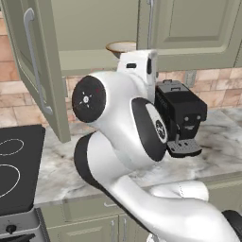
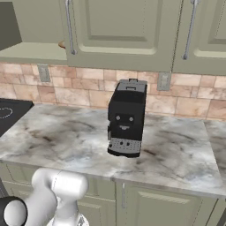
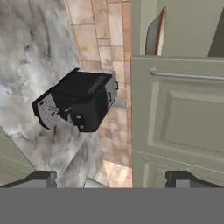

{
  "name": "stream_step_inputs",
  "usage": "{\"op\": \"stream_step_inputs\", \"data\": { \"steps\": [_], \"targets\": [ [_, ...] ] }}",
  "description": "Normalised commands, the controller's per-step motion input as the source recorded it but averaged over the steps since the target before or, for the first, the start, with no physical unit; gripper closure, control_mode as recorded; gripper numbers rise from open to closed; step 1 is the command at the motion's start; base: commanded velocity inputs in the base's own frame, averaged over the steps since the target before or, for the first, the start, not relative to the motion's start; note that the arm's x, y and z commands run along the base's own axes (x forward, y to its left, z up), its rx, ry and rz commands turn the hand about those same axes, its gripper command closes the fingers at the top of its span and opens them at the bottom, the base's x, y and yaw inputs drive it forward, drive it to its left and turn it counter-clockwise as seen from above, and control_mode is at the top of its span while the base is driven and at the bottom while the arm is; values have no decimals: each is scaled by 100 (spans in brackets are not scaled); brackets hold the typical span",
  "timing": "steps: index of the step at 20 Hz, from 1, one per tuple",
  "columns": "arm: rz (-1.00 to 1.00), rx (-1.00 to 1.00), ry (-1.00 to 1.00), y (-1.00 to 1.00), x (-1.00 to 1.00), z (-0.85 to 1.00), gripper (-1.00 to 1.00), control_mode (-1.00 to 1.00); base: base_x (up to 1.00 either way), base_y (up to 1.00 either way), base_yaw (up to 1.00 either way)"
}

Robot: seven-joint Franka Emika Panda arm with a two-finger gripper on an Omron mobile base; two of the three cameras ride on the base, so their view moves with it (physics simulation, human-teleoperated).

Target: Open the cabinet. Pick the bowls from the counter and place them in the cabinet. Then close the cabinet.

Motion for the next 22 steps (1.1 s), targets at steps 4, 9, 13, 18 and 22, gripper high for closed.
{"op": "stream_step_inputs", "data": {
  "steps": [4, 9, 13, 18, 22],
  "targets": [
    [-19, -13, -66, 0, -42, -85, -100, -100, 0, 0, 0],
    [-15, -10, -50, 0, -24, -20, -100, -100, 0, 0, 0],
    [-15, -3, -9, 8, -4, 41, -100, -100, 0, 0, 0],
    [-16, -1, 0, 25, -10, 41, -100, -100, 0, 0, 0],
    [-16, 0, -1, 38, -37, 11, -100, -100, 0, 0, 0]
  ]
}}
